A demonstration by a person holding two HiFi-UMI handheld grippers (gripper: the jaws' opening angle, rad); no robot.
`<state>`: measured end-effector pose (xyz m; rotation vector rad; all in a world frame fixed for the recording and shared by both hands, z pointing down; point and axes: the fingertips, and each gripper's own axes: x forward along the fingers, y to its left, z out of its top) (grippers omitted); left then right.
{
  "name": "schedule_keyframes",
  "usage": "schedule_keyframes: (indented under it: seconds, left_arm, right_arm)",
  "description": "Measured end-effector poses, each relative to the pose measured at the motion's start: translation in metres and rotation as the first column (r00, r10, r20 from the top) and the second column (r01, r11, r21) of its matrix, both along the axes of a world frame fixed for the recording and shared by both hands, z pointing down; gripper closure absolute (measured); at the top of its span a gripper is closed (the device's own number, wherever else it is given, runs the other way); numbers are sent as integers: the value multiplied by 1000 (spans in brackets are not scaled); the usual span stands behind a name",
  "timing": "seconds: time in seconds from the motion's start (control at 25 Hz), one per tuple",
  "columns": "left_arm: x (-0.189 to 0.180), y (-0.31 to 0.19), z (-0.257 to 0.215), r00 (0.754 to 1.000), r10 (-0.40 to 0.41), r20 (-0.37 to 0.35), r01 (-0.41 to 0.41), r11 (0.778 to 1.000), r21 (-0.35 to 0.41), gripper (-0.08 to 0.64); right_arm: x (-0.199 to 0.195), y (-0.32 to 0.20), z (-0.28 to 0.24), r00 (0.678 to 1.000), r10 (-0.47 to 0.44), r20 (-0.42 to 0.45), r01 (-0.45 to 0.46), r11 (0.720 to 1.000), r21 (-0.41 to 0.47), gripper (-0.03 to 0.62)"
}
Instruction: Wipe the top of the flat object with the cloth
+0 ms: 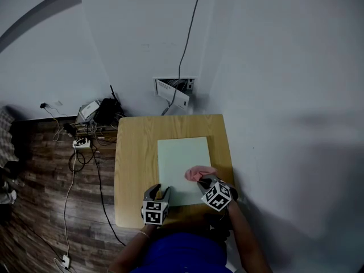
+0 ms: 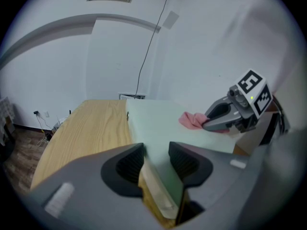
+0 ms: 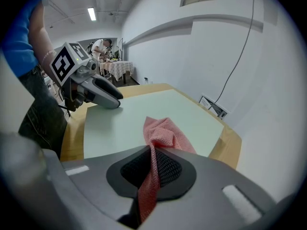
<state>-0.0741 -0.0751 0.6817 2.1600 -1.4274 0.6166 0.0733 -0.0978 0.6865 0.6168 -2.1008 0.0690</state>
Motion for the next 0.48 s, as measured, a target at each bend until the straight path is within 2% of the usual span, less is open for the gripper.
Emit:
schedule_keyframes:
  seconds: [0.48]
  left_arm:
    - [1,0,0,1000,-5,-3,5,1000,0,393]
  right_arm:
    - [17,3,0,997,80,6,-80,997,-24,577]
